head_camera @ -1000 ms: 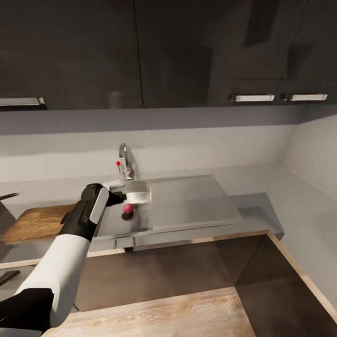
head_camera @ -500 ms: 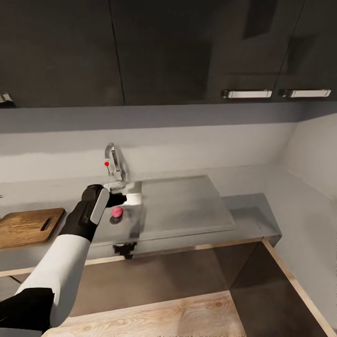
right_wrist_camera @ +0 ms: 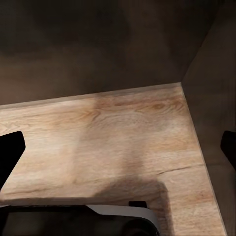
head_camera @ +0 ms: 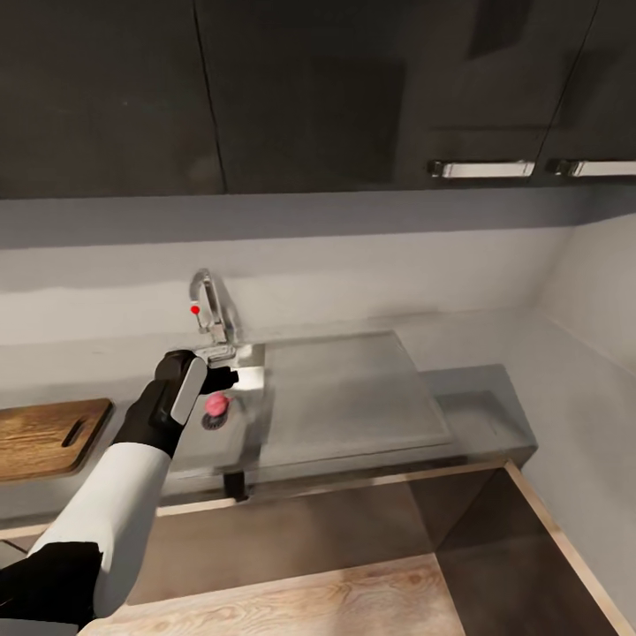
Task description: In the kitchen, take the Vidalia onion out of the sink, dice it on the chopping board with the paring knife, put the diced onion into the bowl on the countertop, then place both the paring knife and the chopping board into the sink.
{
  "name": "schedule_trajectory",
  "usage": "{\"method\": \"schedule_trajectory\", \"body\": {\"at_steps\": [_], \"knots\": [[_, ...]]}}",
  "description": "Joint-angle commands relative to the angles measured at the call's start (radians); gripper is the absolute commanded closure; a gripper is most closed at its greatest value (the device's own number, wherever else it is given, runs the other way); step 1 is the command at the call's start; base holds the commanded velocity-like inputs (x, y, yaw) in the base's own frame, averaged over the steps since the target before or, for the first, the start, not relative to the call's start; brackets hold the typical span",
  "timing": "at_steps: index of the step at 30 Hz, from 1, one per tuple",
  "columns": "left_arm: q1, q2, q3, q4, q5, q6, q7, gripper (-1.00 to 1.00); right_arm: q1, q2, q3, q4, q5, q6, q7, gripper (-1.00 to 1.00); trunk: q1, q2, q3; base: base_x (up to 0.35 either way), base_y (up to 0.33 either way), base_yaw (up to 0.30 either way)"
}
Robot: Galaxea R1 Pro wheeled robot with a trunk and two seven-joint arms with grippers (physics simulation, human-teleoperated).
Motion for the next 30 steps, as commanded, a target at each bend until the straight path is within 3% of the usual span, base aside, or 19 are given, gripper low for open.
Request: {"method": "schedule_trajectory", "body": {"at_steps": [1, 17, 25, 30], "knots": [[0.000, 0.001, 0.001, 0.014, 0.009, 0.001, 0.009, -1.00, 0.000, 0.000, 0.002, -0.001, 0.003, 0.000, -0.006, -1.00, 0.001, -0.002, -0.003, 0.128, 0.000, 0.000], [0.025, 0.054, 0.001, 0.034, -0.001, 0.001, 0.010, -1.00, 0.000, 0.000, 0.002, -0.001, 0.003, 0.000, -0.006, -1.00, 0.001, -0.002, -0.029, 0.040, 0.000, 0.000], [0.028, 0.051, 0.001, 0.035, -0.080, 0.001, 0.010, -1.00, 0.000, 0.000, 0.002, -0.001, 0.003, 0.000, -0.006, -1.00, 0.001, -0.002, -0.042, 0.000, 0.000, 0.000], [0.028, 0.049, 0.000, 0.035, -0.097, 0.001, 0.010, -1.00, 0.000, 0.000, 0.002, -0.001, 0.003, 0.000, -0.006, -1.00, 0.001, -0.002, -0.050, 0.000, 0.000, 0.000]]}}
